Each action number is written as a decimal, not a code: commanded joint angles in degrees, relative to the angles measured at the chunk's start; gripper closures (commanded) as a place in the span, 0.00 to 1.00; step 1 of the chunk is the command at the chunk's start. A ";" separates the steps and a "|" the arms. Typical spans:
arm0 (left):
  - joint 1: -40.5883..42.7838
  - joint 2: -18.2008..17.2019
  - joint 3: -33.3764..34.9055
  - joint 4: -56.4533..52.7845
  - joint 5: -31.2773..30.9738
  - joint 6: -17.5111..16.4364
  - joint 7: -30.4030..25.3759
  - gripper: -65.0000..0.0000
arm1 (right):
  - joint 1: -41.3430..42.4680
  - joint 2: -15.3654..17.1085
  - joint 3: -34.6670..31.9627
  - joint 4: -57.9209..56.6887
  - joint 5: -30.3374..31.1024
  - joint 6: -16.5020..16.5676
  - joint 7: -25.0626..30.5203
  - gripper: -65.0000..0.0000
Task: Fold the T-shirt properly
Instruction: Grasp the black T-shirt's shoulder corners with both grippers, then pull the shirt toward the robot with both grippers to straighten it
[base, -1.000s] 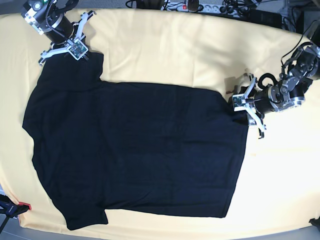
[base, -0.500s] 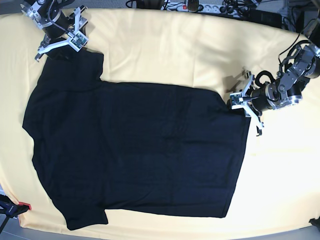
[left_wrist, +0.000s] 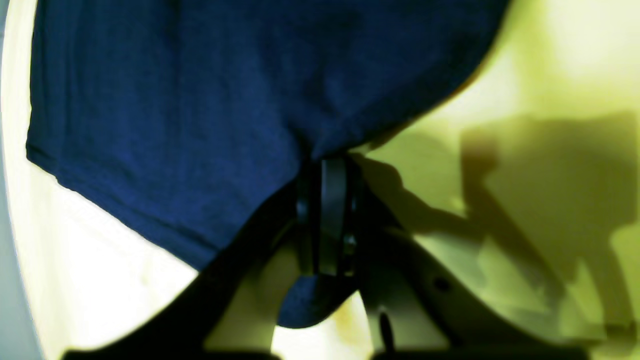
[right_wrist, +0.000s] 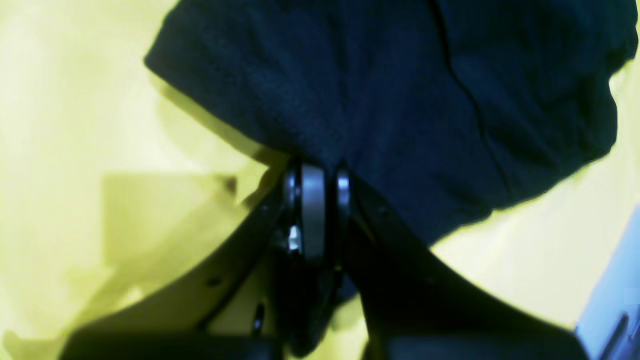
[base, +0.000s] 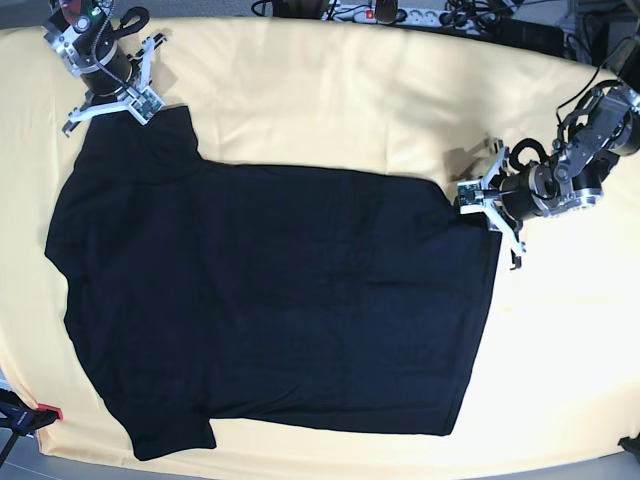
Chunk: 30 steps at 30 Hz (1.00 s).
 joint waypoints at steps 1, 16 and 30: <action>-0.48 -2.05 -0.39 1.84 -1.11 -1.01 -0.24 1.00 | -0.37 0.74 0.33 2.14 -0.35 -0.79 -1.14 1.00; 1.86 -16.04 -0.39 17.51 -10.19 -11.03 -0.02 1.00 | -17.94 2.56 6.08 16.22 -0.28 -0.81 -6.73 1.00; 14.47 -23.28 -0.39 29.68 -10.23 -11.03 7.48 1.00 | -31.01 2.54 6.08 16.22 -0.57 -3.91 -10.38 1.00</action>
